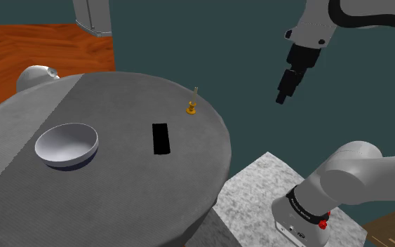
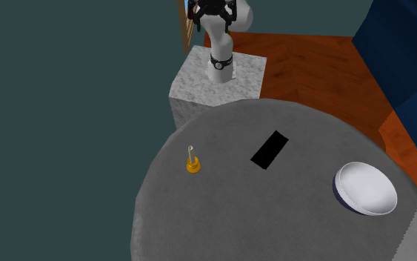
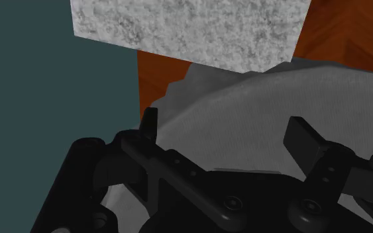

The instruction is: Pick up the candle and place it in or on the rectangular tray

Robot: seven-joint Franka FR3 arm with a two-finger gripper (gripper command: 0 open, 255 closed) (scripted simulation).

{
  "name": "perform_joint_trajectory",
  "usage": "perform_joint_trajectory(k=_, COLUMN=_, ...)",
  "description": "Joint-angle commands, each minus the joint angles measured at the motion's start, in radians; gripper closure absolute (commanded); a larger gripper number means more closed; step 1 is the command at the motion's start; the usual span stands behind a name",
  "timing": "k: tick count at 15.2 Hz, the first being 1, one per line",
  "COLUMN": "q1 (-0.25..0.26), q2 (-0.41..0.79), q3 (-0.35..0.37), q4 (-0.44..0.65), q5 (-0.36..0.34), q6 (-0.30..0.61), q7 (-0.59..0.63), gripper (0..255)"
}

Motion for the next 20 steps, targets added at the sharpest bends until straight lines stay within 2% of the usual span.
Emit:
perform_joint_trajectory(k=1, q1=0.000, q2=0.000, q3=0.000, q4=0.000, q5=0.000, q6=0.000, q7=0.000, gripper=0)
perform_joint_trajectory(k=11, q1=0.008, q2=0.174, q3=-0.043, q4=-0.150, q5=0.049, q6=0.484, q7=-0.072, gripper=0)
perform_joint_trajectory(k=20, q1=0.051, q2=0.464, q3=-0.089, q4=-0.135, q5=0.156, q6=0.897, q7=-0.186, gripper=0)
